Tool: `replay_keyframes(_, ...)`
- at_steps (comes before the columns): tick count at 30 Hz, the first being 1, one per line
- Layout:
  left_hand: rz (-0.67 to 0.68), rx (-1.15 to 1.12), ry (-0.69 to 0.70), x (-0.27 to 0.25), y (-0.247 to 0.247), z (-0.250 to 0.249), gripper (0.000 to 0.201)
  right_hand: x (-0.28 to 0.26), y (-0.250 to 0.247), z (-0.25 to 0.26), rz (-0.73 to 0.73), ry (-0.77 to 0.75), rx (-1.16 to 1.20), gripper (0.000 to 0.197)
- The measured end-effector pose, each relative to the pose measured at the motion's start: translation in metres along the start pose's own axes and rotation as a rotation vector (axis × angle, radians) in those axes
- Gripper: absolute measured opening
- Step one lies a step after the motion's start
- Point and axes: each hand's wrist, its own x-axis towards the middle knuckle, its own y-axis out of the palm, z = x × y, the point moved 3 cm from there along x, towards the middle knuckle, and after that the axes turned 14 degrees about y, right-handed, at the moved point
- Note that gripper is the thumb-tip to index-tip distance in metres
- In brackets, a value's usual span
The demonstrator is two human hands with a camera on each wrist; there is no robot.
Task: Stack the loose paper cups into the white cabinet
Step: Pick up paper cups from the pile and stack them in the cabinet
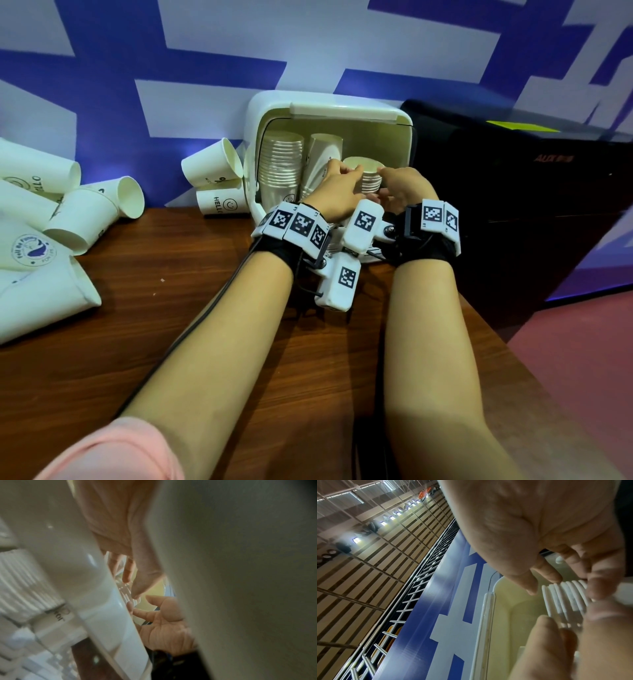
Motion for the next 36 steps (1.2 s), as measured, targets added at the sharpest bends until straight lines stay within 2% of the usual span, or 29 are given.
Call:
replay_keyframes(5, 0.004, 0.059, 0.052, -0.004, -0.006, -0.005, 0.050, -0.006, 0.003, 0.004, 0.066, -0.001, 0.064, 0.024)
replay_keyframes(8, -0.034, 0.106, 0.071, -0.004, -0.015, -0.006, 0.043, -0.013, 0.002, 0.006, 0.054, -0.006, 0.050, 0.016)
replay_keyframes(10, -0.076, 0.063, 0.073, -0.006, -0.022, -0.006, 0.040, -0.018, 0.000, 0.012, 0.013, -0.027, -0.004, 0.014)
replay_keyframes(12, -0.110, -0.016, 0.073, -0.008, -0.030, -0.007, 0.035, -0.023, -0.001, 0.020, 0.011, -0.054, -0.011, 0.020)
replay_keyframes(14, -0.148, -0.131, 0.064, -0.012, -0.037, -0.007, 0.031, -0.031, 0.002, 0.028, 0.085, -0.096, 0.053, 0.019)
replay_keyframes(17, -0.199, -0.278, 0.058, -0.024, -0.054, -0.009, 0.026, -0.045, 0.012, 0.037, 0.268, -0.188, 0.122, 0.012)
replay_keyframes(21, -0.241, -0.365, 0.043, -0.054, -0.087, -0.010, 0.021, -0.069, 0.028, 0.045, 0.389, -0.277, 0.030, 0.016)
replay_keyframes(26, -0.348, -0.465, -0.028, -0.107, -0.125, -0.007, 0.021, -0.110, 0.058, 0.053, 0.387, -0.445, -0.124, 0.016)
replay_keyframes(29, -0.369, -0.479, -0.063, -0.137, -0.143, -0.008, 0.021, -0.137, 0.081, 0.050, 0.421, -0.509, -0.177, 0.014)
replay_keyframes(32, -0.403, -0.476, -0.089, -0.165, -0.159, -0.013, 0.022, -0.161, 0.109, 0.038, 0.508, -0.528, -0.247, 0.014)
replay_keyframes(36, -0.455, -0.431, -0.135, -0.201, -0.173, -0.013, 0.019, -0.187, 0.144, 0.015, 0.566, -0.469, -0.287, 0.016)
